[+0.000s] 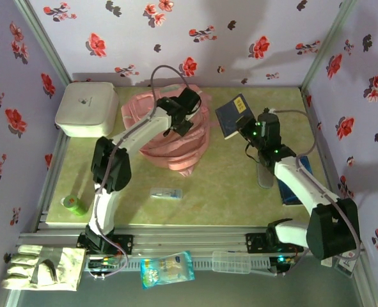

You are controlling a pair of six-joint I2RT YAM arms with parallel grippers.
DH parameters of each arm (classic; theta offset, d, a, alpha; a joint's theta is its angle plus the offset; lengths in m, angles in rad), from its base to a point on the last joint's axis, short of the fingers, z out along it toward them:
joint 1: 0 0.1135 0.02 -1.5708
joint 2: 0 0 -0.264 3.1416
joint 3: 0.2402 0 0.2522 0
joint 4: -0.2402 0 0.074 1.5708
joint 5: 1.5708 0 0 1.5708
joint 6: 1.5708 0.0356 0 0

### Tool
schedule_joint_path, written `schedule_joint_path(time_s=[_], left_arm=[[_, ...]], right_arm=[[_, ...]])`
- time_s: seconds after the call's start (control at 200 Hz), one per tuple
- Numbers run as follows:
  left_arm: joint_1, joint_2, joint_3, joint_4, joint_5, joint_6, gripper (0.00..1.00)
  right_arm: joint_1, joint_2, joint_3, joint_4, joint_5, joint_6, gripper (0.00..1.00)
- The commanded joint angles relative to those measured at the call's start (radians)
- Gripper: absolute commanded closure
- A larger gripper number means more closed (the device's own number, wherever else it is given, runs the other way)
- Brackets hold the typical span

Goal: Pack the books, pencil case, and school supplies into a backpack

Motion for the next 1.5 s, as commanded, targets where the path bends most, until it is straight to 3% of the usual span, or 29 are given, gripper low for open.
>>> schedule_joint_path(time_s=[0.0,0.135,0.25,0.34,0.745,1.06,1.17,1.31,1.495], left_arm=[[0.011,-0.114,0.013,0.139,-0.045,-0.029,1.00],[0.014,-0.183,-0.019,0.258,-0.085,-0.038,1.00],[0.017,-0.262,-0.155,0.454,-0.140,-0.033,1.00],[0.023,-0.286,-0.191,0.513,-0.138,-0.055,1.00],[0.029,-0.261,-0.099,0.487,-0.142,-0.106,1.00],[0.034,-0.251,-0.029,0.391,-0.126,-0.166,1.00],[0.037,-0.252,-0.021,0.370,-0.105,-0.177,1.00],[0.043,-0.249,-0.011,0.338,-0.092,-0.187,1.00],[0.062,-0.246,-0.002,0.310,-0.068,-0.205,1.00]], right_arm=[[-0.007,-0.041,-0.012,0.013,0.047,-0.024,0.87],[-0.007,-0.044,-0.017,0.010,0.016,-0.045,0.87],[-0.007,-0.005,-0.019,0.071,-0.088,-0.036,0.88],[0.018,0.034,-0.038,0.166,-0.159,0.005,0.87],[0.214,0.300,-0.026,0.467,-0.194,0.195,0.88],[0.288,0.575,0.233,0.443,-0.133,0.304,0.88],[0.297,0.662,0.298,0.441,-0.061,0.373,0.88],[0.301,0.729,0.378,0.315,0.066,0.418,0.87],[0.322,0.827,0.511,0.283,-0.001,0.416,0.81]])
